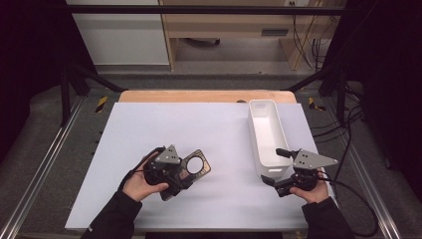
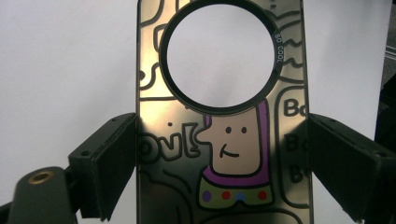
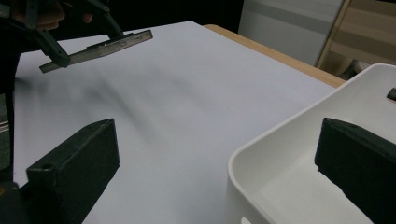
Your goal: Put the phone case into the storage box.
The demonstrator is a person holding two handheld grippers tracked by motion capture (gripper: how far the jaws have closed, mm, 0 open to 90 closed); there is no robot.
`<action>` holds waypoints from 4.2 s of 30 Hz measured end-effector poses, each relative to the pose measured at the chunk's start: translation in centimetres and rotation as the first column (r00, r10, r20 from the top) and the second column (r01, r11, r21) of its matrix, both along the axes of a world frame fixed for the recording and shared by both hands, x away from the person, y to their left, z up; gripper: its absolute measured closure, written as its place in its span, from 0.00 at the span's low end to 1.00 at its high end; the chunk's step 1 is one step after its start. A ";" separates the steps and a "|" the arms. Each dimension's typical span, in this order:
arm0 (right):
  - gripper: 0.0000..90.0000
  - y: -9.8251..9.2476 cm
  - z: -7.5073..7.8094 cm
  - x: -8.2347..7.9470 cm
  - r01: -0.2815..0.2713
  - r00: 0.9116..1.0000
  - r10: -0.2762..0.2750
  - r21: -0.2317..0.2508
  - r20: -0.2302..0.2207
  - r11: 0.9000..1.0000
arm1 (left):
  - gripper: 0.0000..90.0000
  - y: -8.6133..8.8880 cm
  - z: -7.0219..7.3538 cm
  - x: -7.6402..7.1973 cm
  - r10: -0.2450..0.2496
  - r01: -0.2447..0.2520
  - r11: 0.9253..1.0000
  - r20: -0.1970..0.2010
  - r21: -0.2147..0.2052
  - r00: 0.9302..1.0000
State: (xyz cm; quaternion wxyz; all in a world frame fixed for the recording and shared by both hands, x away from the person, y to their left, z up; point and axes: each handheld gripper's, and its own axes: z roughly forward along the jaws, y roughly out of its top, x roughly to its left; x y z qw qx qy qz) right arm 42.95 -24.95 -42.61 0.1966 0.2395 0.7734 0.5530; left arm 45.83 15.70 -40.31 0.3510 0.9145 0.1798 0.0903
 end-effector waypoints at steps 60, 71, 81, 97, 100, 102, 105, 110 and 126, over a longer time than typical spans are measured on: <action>0.01 7.2 1.3 -0.3 -0.246 0.969 0.249 -0.127 0.005 0.961 | 0.13 -4.1 -0.6 -0.5 -0.193 0.194 0.981 -0.035 0.028 0.981; 0.01 7.8 0.8 -0.2 -0.267 0.964 0.267 -0.135 -0.019 0.954 | 0.13 -4.5 -0.4 -0.4 -0.206 0.207 0.978 -0.040 0.031 0.978; 0.01 8.2 0.7 -0.2 -0.281 0.960 0.280 -0.148 -0.025 0.948 | 0.13 -5.2 -0.1 -0.3 -0.230 0.231 0.972 -0.036 0.040 0.973; 0.02 9.3 0.8 0.2 -0.321 0.947 0.320 -0.170 -0.034 0.932 | 0.13 -5.5 0.2 -0.6 -0.257 0.258 0.965 -0.038 0.041 0.966; 0.02 9.4 0.7 0.2 -0.330 0.944 0.329 -0.172 -0.039 0.928 | 0.13 -5.6 0.2 -0.6 -0.265 0.266 0.963 -0.041 0.044 0.964; 0.02 9.5 0.7 0.2 -0.335 0.942 0.332 -0.173 -0.044 0.926 | 0.13 -5.7 0.1 -0.7 -0.271 0.273 0.961 -0.042 0.045 0.962; 0.02 9.6 0.6 0.2 -0.345 0.939 0.341 -0.177 -0.052 0.922 | 0.13 -5.8 0.2 -0.8 -0.280 0.282 0.958 -0.041 0.051 0.959; 0.02 9.7 0.4 0.2 -0.360 0.933 0.355 -0.173 -0.062 0.917 | 0.13 -6.0 0.2 -0.9 -0.291 0.293 0.955 -0.041 0.051 0.956; 0.03 10.2 0.1 0.2 -0.405 0.914 0.397 -0.177 -0.081 0.897 | 0.13 -6.7 0.4 -1.3 -0.332 0.334 0.941 -0.042 0.058 0.942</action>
